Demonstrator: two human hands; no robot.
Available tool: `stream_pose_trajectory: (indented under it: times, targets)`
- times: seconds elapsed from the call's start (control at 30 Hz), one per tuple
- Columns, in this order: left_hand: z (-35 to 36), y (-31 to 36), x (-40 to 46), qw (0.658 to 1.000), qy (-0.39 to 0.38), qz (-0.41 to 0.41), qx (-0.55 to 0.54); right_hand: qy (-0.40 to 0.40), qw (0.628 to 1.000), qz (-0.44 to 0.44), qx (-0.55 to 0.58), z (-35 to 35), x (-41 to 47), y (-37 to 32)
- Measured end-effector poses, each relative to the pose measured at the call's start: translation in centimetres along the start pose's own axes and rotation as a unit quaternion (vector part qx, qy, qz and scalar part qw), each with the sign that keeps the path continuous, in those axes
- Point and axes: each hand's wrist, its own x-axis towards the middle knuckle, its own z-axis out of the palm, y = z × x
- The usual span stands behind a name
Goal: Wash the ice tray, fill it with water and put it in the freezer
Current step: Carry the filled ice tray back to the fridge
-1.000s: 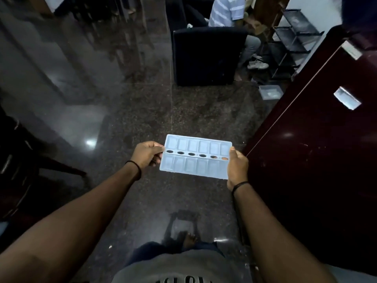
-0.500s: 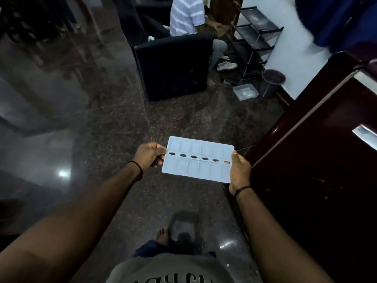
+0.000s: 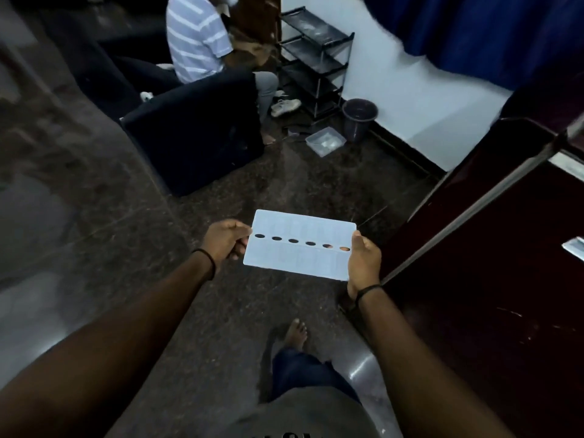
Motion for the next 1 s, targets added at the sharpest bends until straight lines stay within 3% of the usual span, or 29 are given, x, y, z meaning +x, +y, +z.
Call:
stream_pose_trajectory:
  times: [0.47,0.8,1.0]
  targets:
    - [4.7,10.0,21.2,0.995,-0.075,0.024,0.061,0.115,0.992,-0.003,0.044,7.1,14.8,-4.9]
    - [8.8,16.9,33.7,0.977,-0.186,0.01,0.102,0.195,0.979,0.007,0.061,10.2,23.2,-8.0]
    - [12.4,21.1,40.7,0.95,-0.27,0.034,0.153,0.256,0.957,0.023,0.137,12.0,26.6,-9.7]
